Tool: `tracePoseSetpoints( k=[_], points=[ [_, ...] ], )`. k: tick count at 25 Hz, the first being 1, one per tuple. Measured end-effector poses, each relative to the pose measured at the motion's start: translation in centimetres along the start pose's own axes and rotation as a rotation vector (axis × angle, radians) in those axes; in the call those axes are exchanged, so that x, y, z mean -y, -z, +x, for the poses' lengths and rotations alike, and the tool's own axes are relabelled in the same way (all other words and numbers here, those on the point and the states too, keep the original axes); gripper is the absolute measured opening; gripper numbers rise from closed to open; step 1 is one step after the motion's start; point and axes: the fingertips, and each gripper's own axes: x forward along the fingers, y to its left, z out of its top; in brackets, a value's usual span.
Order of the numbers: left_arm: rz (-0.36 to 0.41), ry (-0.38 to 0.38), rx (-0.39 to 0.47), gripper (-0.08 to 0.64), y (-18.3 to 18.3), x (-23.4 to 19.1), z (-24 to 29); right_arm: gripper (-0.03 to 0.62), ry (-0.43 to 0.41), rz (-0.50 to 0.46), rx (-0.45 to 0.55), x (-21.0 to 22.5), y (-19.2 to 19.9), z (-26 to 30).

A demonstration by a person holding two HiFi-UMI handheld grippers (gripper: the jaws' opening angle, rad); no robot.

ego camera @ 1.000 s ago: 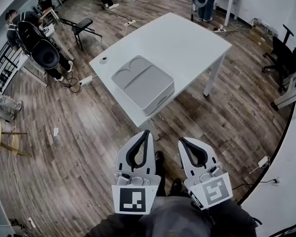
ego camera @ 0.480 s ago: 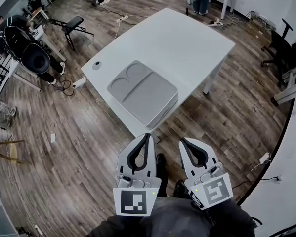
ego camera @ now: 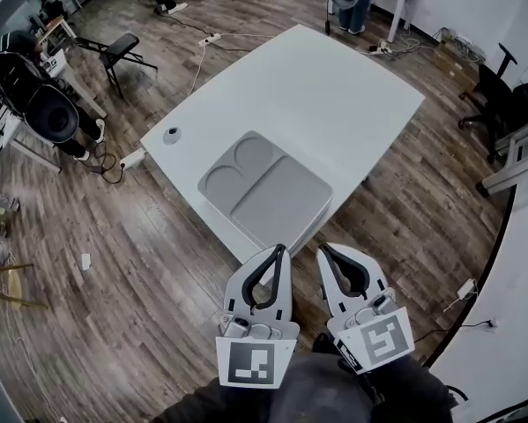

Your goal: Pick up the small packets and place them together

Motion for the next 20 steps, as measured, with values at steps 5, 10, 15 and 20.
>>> tracePoseSetpoints(
  k=[5,10,15,20],
  points=[
    [-0.02,0.02,0.001,0.0,0.6,-0.5,0.7,0.005,0.002,-0.017,0.058,0.4,-1.3,1.2],
    [0.02,-0.007,-0.013,0.0,1.9,-0.6,1.0,0.005,-0.001,-0.002,0.083,1.3,0.0,1.2],
    [0.042,-0.073,-0.033,0.0,4.0,-0.9,1.1,0.005,-0.045,0.03,0.08,1.3,2.8,1.1],
    [0.073,-0.115,-0.061,0.0,6.0,-2.2,1.0,0.004,-0.092,0.109,0.106,0.8,5.7,1.3]
  ],
)
